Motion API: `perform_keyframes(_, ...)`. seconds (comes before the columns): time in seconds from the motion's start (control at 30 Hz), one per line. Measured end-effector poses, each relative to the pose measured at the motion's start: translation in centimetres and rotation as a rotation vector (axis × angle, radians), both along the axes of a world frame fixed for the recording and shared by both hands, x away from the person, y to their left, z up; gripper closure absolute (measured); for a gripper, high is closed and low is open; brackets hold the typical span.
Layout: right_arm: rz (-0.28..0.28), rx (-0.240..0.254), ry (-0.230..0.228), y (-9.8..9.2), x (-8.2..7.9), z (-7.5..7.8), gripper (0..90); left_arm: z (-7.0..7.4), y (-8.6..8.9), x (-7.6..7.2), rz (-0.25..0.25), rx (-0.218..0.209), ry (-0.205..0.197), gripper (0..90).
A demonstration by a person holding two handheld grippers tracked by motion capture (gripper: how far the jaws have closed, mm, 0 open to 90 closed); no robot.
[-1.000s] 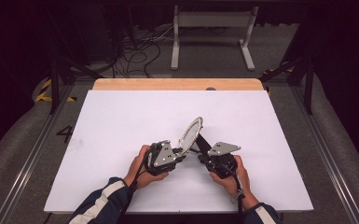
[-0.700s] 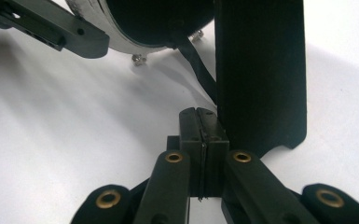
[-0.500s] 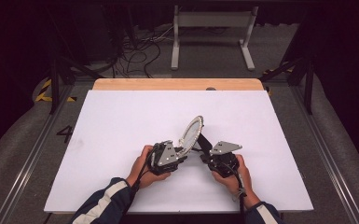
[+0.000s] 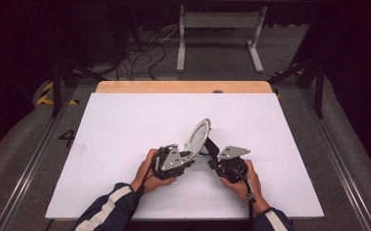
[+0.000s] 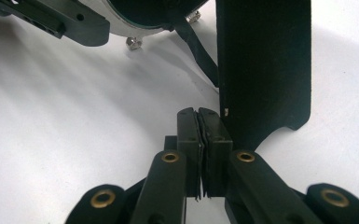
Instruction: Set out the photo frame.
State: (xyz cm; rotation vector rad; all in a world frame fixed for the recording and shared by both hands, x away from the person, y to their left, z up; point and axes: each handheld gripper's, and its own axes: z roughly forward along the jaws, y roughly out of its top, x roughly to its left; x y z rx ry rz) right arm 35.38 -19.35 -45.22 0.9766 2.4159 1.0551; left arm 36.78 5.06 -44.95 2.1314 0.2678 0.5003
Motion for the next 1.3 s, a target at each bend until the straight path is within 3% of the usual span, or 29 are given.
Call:
perform_keyframes(0.1, -0.006, -0.003, -0.001, -0.1, 0.0, 0.0, 87.9, 0.0, 0.0, 0.1, -0.005, -0.001, -0.007, 66.7)
perform_keyframes(0.4, -0.021, -0.004, -0.003, -0.3, 0.1, -0.2, 89.9, 0.3, -0.2, -0.4, -0.018, 0.054, -0.057, 70.9)
perform_keyframes(0.77, -0.055, -0.005, -0.009, -1.0, 0.6, -0.2, 90.0, 0.3, -1.5, -1.3, 0.008, 0.042, -0.032, 69.8)
perform_keyframes(1.23, -0.100, -0.005, -0.014, -1.8, 1.7, -0.6, 89.8, 0.2, -1.6, -1.1, -0.019, 0.000, 0.011, 71.7)
perform_keyframes(1.3, -0.102, 0.008, -0.013, -2.0, 1.8, -0.7, 89.3, 0.3, -1.4, -1.1, -0.020, 0.007, 0.001, 71.5)
